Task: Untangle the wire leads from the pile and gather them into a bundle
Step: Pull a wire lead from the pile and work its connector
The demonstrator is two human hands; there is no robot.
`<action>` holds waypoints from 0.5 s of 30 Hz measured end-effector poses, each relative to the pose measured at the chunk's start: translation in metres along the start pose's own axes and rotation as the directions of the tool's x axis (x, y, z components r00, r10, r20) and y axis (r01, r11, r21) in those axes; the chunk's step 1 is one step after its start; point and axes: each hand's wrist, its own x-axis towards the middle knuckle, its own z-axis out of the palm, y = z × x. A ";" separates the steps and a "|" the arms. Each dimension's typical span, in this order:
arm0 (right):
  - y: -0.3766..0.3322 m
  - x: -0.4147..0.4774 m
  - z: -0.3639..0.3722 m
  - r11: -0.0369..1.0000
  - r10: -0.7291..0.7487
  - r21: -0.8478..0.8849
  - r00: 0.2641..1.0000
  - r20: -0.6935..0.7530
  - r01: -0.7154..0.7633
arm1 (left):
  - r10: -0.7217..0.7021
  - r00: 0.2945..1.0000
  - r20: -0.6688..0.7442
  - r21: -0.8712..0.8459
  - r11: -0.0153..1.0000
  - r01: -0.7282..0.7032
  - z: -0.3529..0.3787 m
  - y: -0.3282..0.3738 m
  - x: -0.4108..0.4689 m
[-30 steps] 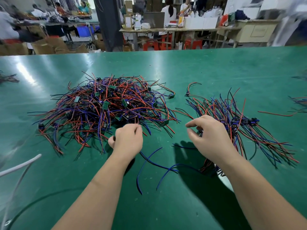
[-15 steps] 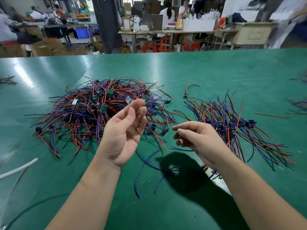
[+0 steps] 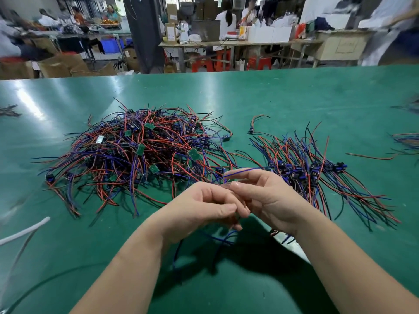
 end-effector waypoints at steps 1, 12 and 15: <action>0.001 0.000 0.000 1.000 0.000 -0.003 1.000 -0.001 0.000 | -0.020 1.000 0.001 0.031 0.999 0.020 0.000 0.000 0.000; -0.006 0.003 -0.007 0.974 -0.226 -0.039 0.953 -0.201 0.223 | -0.208 0.891 -0.404 0.107 0.956 0.272 0.000 -0.006 0.012; -0.014 0.000 -0.009 0.952 -0.258 0.119 0.949 -0.180 0.281 | -0.238 0.833 -0.500 0.058 0.950 0.307 -0.003 -0.005 0.012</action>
